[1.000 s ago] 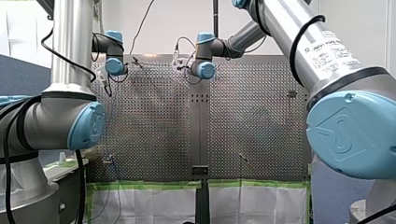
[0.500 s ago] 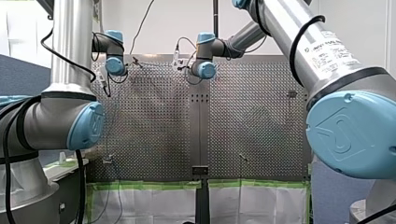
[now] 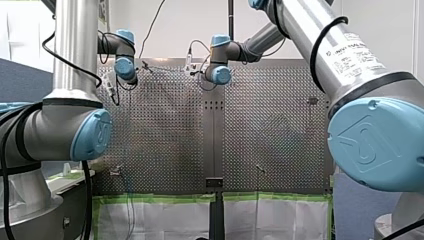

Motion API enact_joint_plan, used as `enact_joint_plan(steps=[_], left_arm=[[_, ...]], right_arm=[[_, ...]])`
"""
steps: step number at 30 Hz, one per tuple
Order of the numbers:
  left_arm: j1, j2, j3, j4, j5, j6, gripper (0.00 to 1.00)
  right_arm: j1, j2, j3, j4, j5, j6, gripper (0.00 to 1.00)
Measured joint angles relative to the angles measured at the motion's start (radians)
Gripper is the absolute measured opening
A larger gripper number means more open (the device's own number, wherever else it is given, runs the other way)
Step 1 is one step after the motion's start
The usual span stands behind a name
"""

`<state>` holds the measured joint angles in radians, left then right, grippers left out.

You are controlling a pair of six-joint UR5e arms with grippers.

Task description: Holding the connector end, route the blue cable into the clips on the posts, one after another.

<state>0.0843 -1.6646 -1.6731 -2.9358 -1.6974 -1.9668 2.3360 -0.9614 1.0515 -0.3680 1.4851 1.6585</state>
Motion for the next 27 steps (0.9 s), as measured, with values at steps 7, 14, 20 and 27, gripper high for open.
enact_joint_plan(steps=[7, 14, 20, 27], left_arm=[[-0.004, 0.030, -0.026, -0.057, 0.004, -0.053, 1.00], [-0.006, 0.101, -0.096, -0.076, 0.009, -0.085, 1.00], [-0.016, 0.166, -0.129, -0.082, 0.030, -0.082, 1.00], [-0.025, 0.229, -0.132, -0.099, 0.025, -0.064, 1.00]], right_arm=[[0.000, 0.000, 0.000, 0.002, 0.000, 0.000, 0.00], [0.000, 0.000, 0.000, 0.004, 0.000, -0.001, 0.00], [0.000, 0.000, 0.000, 0.006, 0.000, 0.000, 0.00], [0.000, 0.000, 0.000, 0.008, 0.000, 0.000, 0.00]])
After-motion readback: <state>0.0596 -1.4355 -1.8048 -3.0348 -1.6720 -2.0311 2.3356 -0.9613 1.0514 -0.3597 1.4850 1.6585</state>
